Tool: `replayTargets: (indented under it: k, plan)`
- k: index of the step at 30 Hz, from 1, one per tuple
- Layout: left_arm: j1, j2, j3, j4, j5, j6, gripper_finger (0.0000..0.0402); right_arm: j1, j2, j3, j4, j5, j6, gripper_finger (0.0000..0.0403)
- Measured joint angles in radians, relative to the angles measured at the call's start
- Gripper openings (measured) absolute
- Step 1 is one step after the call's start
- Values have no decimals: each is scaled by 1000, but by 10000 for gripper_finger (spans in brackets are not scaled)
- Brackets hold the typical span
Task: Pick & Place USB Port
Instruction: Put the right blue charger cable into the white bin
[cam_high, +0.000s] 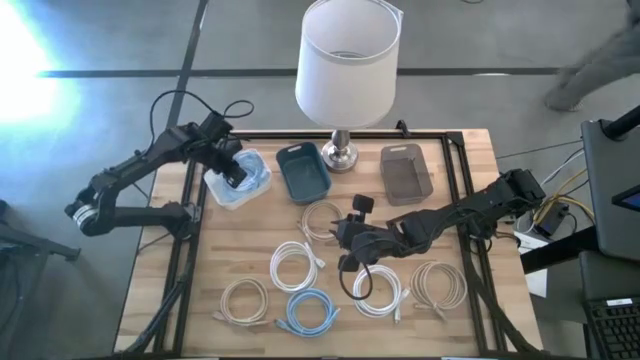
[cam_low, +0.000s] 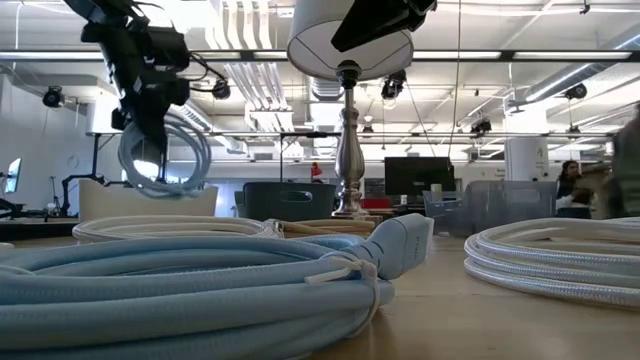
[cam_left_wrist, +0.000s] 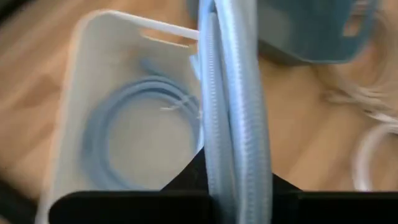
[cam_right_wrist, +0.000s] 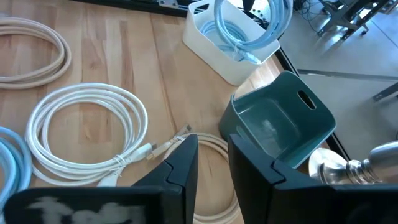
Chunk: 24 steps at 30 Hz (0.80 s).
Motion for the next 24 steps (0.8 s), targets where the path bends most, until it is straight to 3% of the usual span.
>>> replayTargets:
  k: [3,9,14,17,24]
  plan:
    - [0,6,-10,-2,54,0,17,0,0,0,0,0,4,89]
    - [0,35,-68,1,43,12,16,0,0,0,0,-3,7,79]
    - [0,72,-87,5,9,34,40,0,0,0,0,-5,8,71]
    - [0,89,-89,6,-76,59,59,0,0,0,0,-5,8,70]
    - [-2,81,-66,-37,-433,82,100,0,0,0,0,-5,8,82]
